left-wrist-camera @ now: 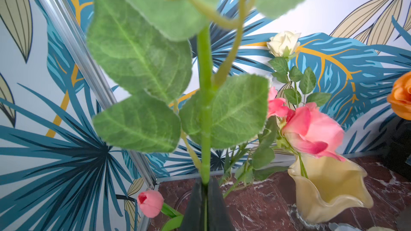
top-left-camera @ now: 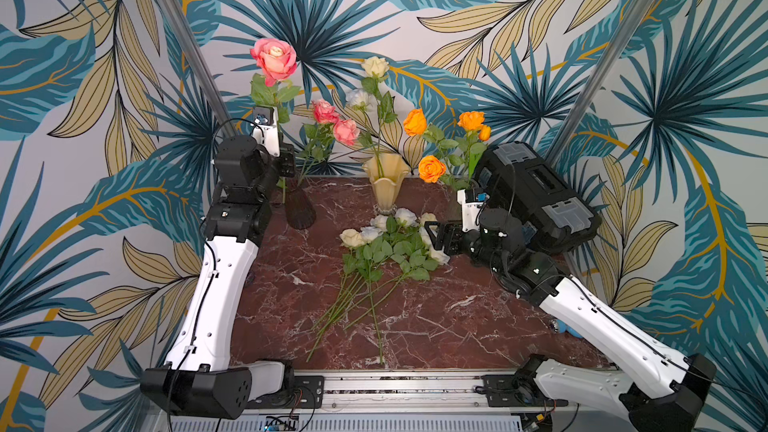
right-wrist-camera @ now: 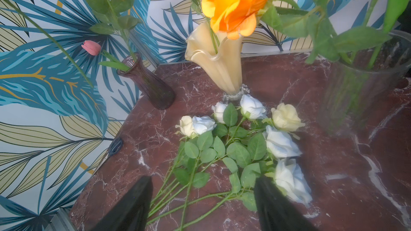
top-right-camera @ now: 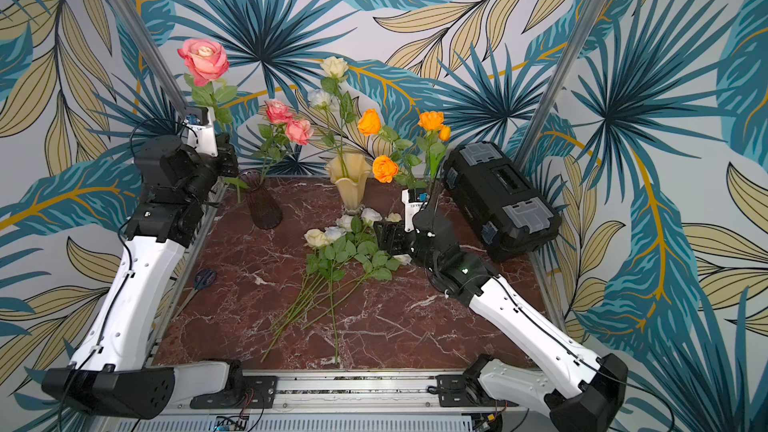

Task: Arrange the flowers in different vases according to their variety
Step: Insert the flower into the vase.

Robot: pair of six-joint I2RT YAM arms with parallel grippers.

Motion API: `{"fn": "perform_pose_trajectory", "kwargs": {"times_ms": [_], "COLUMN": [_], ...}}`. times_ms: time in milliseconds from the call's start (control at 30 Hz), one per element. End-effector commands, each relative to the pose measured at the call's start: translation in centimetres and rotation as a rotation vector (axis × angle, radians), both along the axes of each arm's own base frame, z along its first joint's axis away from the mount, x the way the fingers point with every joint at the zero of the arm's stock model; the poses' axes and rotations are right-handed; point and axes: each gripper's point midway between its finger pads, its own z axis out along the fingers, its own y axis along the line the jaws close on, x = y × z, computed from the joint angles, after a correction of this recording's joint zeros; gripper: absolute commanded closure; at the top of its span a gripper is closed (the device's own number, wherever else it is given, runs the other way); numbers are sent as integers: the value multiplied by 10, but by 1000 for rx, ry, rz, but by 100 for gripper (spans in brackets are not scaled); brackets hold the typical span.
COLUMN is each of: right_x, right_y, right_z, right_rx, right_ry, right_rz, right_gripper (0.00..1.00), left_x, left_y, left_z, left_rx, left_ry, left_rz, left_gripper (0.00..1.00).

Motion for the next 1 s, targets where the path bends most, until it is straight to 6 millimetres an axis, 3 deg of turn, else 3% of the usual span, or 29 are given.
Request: {"fn": "perform_pose_trajectory", "kwargs": {"times_ms": [0,267,433,600,967], "right_x": [-3,0,4,8,13], "right_y": [-9,-11,-9,-11,-6], "right_z": [10,15,20,24,31], "right_rx": [-7,-23,-32,-47,-56], "right_ry": [-17,-19,-21,-22,-23], "right_rz": [-27,-37,-44,-59,-52], "right_gripper": [23,23,23,23,23], "left_x": [8,48,71,83,85], "left_y": [7,18,24,27,26], "left_z": [41,39,23,-4,-74], "left_rx": [5,-41,-66,-98,-132], "left_ry": [-147,-219,-225,-205,-127], "left_rz": [-8,-5,0,9,2], "left_gripper": [100,100,100,100,100]}}
